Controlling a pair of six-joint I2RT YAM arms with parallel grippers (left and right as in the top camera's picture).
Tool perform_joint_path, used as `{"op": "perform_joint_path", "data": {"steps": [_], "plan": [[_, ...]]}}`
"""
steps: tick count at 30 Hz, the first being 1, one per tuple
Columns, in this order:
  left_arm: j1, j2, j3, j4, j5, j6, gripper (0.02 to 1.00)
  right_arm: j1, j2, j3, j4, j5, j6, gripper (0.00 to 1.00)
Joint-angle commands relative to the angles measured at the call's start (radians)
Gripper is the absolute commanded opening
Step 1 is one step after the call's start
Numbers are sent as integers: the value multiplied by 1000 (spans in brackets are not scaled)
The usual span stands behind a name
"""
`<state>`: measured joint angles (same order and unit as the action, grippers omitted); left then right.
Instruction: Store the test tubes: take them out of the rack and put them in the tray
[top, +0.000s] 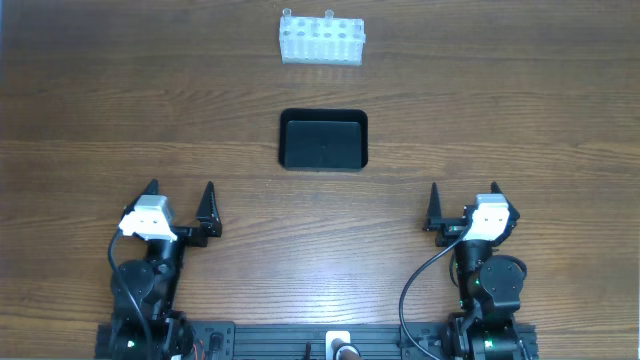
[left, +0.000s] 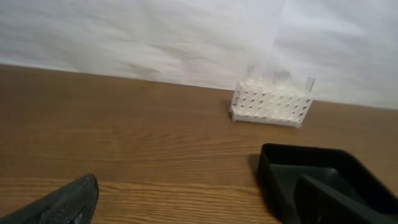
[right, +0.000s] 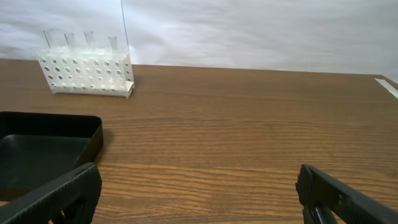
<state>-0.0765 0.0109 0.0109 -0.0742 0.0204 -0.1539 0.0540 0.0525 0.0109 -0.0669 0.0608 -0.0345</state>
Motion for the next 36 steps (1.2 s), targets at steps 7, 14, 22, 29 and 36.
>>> {"op": "perform_joint_path", "data": {"steps": [7,14,22,29,36], "plan": [[8,-4,-5,-2,16,95,998,6,2,-6,-4,-11,-4,991],[13,51,8,132,32,126,998,6,2,-6,-4,-11,-4,991],[37,502,240,425,113,203,998,6,2,-6,-4,-11,-4,993],[18,1015,629,452,207,203,998,6,2,-6,-4,-11,-4,991],[-90,1489,991,452,161,203,998,6,2,-6,-4,-11,-4,991]]}}
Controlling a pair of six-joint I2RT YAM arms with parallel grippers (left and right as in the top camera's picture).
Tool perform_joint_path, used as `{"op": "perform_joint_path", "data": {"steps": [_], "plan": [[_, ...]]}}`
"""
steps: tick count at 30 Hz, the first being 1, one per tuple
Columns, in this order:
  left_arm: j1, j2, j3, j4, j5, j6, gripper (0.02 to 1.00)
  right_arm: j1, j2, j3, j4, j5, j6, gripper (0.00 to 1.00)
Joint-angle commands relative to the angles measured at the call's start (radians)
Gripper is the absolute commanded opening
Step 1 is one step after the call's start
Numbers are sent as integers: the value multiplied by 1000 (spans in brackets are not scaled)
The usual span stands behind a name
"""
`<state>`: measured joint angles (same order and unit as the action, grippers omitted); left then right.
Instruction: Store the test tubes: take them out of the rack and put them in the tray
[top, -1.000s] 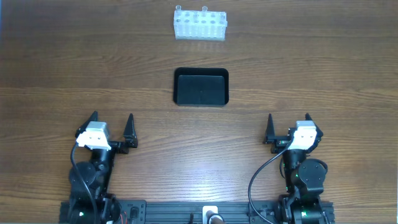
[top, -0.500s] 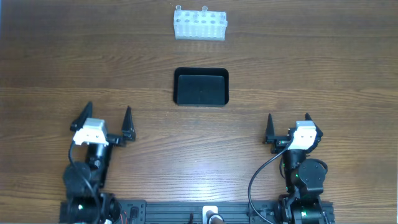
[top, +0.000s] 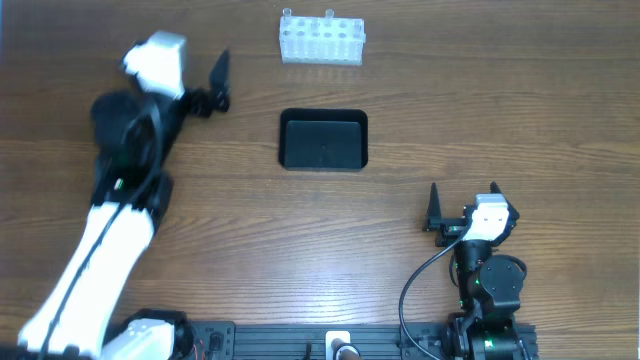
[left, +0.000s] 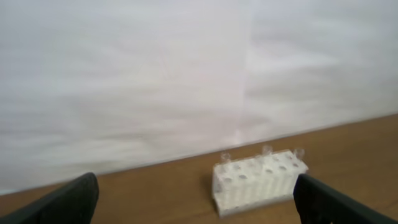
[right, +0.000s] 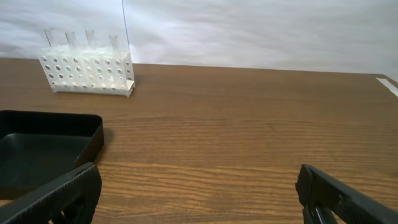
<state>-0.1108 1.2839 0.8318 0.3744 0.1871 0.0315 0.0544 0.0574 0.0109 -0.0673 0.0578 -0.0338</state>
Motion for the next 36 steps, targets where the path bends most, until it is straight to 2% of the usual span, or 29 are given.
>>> {"op": "perform_joint_path", "data": {"steps": [1,6,12,18,33,36], "plan": [[-66,265,208,3,-10,17,996,5,-3,-6,-4,-8,-5,993],[-116,473,384,-5,-59,16,998,5,-3,-6,-4,-8,-5,991],[-163,700,653,-142,-159,13,998,5,-3,-6,-4,-8,-5,991],[-176,826,771,-177,-214,-21,998,5,-3,-6,-4,-8,-5,991],[-185,987,874,-177,-234,-48,989,5,-3,-6,-4,-8,-5,991],[-188,994,874,-177,-234,-48,952,5,-3,-6,-4,-8,-5,991]]}}
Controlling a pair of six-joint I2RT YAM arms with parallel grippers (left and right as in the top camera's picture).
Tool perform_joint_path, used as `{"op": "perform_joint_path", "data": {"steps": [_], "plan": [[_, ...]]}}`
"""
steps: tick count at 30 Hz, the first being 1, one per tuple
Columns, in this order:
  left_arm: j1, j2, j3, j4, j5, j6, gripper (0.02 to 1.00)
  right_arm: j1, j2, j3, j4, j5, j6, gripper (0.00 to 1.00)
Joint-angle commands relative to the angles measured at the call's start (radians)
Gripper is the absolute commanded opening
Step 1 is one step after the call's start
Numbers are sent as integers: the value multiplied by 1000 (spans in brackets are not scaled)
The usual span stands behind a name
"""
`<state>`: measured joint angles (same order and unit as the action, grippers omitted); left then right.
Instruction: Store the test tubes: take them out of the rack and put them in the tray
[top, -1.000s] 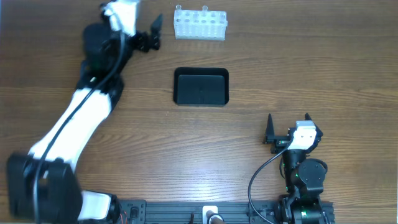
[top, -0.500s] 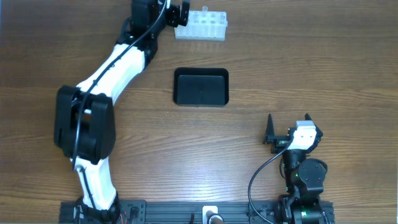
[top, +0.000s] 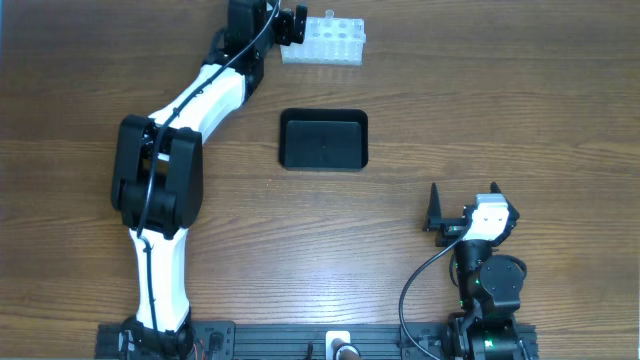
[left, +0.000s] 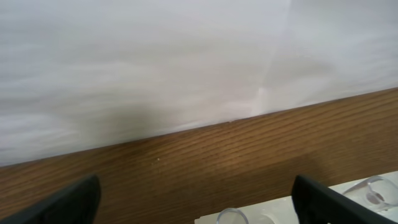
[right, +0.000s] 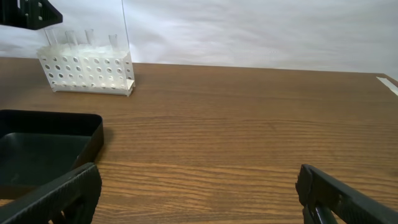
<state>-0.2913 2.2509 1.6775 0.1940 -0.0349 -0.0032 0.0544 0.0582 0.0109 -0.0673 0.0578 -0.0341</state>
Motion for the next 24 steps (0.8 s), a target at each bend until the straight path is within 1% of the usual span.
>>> {"op": "perform_joint_path", "data": {"steps": [1,5,12,13,15,16,19,20,22,24], "plan": [[-8,27,28,3,-12,-13,919,5,-3,-6,-4,-8,-5,993],[-7,31,28,3,-16,-13,884,5,-3,-6,-4,-8,-5,993],[-8,57,28,9,-27,-40,858,5,-3,-6,-4,-8,-5,991],[-8,61,29,14,-27,-40,825,5,-3,-6,-4,-8,-5,991],[-8,67,29,20,-27,-55,805,5,-3,-6,-4,-8,-5,991],[-8,69,29,26,-27,-58,772,5,-3,-6,-4,-8,-5,993],[-10,75,29,32,-26,-62,763,5,-3,-6,-4,-8,-5,993],[-11,77,29,34,-26,-62,733,5,-3,-6,-4,-8,-5,993],[-15,81,29,35,-26,-62,713,5,-3,-6,-4,-8,-5,993],[-17,84,30,38,-27,-62,669,5,-3,-6,-4,-8,-5,991]]}}
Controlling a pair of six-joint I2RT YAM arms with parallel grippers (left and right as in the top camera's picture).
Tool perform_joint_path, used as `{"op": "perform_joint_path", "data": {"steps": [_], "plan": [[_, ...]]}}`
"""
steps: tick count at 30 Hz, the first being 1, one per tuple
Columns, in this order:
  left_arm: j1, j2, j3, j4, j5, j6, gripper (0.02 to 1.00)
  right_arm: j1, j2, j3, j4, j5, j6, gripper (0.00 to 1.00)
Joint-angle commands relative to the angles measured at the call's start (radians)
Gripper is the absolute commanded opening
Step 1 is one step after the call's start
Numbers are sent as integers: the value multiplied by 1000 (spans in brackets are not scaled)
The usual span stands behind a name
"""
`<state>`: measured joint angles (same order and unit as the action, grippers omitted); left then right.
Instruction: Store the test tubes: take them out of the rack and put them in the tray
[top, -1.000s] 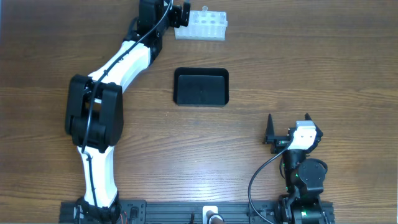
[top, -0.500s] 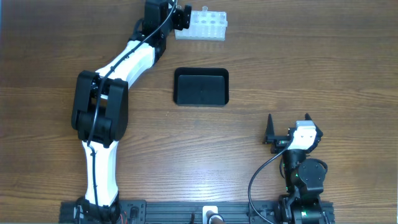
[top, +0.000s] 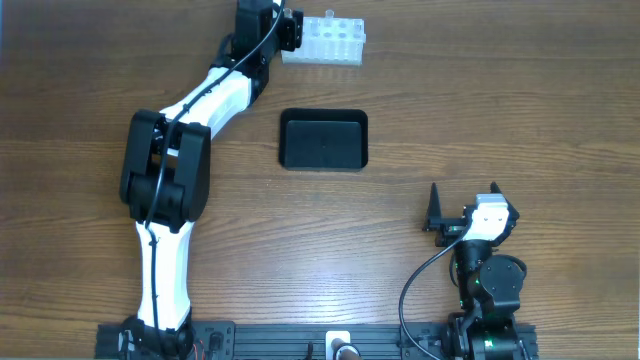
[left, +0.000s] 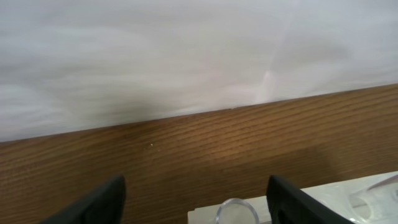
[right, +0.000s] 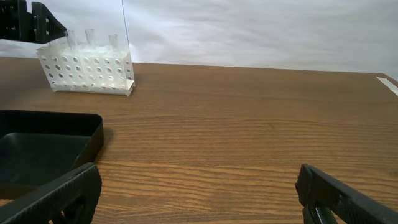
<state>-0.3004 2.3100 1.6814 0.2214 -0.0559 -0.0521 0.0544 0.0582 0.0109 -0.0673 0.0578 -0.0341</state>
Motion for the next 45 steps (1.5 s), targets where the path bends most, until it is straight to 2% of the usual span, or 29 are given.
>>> {"op": "perform_joint_path", "data": {"steps": [1,12,15,22,29,45], "plan": [[-10,26,26,11,-6,-13,665,5,-3,-6,-4,-8,-5,991],[-13,27,26,14,-5,-19,492,5,-3,-6,-4,-8,-5,993],[-13,27,26,14,-5,-35,417,5,-3,-6,-4,-8,-5,991],[-17,27,26,14,-5,-35,336,5,-3,-6,-4,-8,-5,993],[-21,28,26,14,-5,-35,200,5,-3,-6,-4,-8,-5,991],[-27,22,29,26,-5,-35,117,5,-3,-6,-4,-8,-5,991]]}}
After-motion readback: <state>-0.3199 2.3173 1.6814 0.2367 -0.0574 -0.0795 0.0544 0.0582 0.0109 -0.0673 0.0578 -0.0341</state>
